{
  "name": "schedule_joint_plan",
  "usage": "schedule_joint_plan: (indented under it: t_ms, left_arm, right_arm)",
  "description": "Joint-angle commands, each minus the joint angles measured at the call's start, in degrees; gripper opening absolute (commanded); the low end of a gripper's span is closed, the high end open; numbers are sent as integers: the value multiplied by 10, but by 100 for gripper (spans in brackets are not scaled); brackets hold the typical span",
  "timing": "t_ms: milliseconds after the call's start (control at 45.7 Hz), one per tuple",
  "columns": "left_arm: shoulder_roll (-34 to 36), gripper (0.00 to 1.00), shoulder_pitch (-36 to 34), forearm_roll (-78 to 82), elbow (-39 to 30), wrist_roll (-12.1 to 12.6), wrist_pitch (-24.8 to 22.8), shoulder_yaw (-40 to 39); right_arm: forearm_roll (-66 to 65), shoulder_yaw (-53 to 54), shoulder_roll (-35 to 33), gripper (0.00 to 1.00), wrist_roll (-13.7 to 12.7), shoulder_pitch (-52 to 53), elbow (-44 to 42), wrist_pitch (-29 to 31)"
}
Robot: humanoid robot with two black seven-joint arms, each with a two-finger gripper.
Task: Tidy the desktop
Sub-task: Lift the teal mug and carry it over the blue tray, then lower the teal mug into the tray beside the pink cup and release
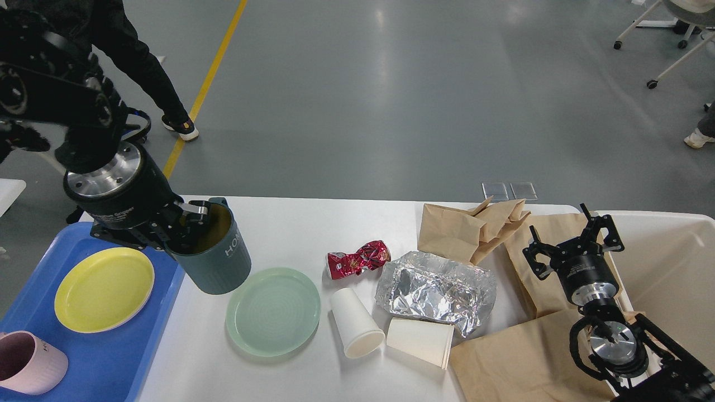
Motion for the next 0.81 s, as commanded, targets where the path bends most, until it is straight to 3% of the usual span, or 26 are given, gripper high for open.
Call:
schedule_joint_plan:
  t_ms: [0,350,591,788]
  left_arm:
    - [79,0,64,77,11,-19,53,11]
    - [282,0,312,263,112,-48,193,-15]
    - [310,0,441,281,215,-51,216,-47]
    - [327,0,517,301,251,-60,219,-106]
  right_arm:
    - [0,0,0,100,0,0,0,0]
    - [0,0,0,100,0,0,0,0]
    - [0,0,0,100,0,0,0,0]
    - [0,0,0,100,0,0,0,0]
